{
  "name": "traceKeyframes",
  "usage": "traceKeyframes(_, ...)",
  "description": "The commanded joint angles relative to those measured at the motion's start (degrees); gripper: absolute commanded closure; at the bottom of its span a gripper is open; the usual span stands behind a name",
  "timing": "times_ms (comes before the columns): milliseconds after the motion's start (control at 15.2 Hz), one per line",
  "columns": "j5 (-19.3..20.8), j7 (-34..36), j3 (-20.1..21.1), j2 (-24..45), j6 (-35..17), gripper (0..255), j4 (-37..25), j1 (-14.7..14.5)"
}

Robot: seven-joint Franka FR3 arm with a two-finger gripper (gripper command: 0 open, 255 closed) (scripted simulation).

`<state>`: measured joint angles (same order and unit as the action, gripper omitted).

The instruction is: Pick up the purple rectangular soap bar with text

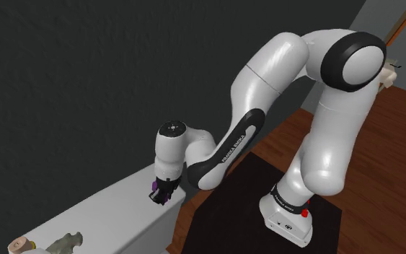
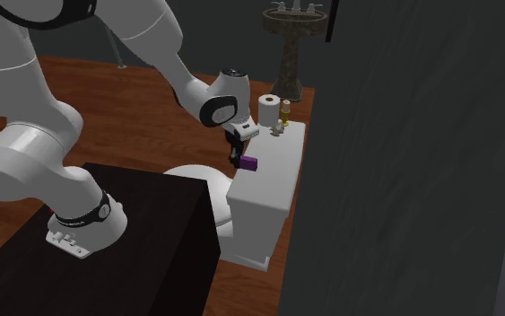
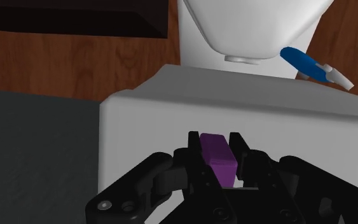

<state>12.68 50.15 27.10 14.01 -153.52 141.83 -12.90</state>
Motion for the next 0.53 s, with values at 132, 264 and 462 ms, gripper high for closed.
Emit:
traceKeyframes(132, -3.67, -2.73, 1.92, -3.41, 2.73, 255, 0.26, 1.44)
traceKeyframes(264, -5.49, -4.02, 2.69, -5.13, 4.18, 255, 0.27, 1.92)
traceKeyframes(462, -6.53, -4.75, 3.04, -6.12, 5.03, 255, 0.25, 2.12)
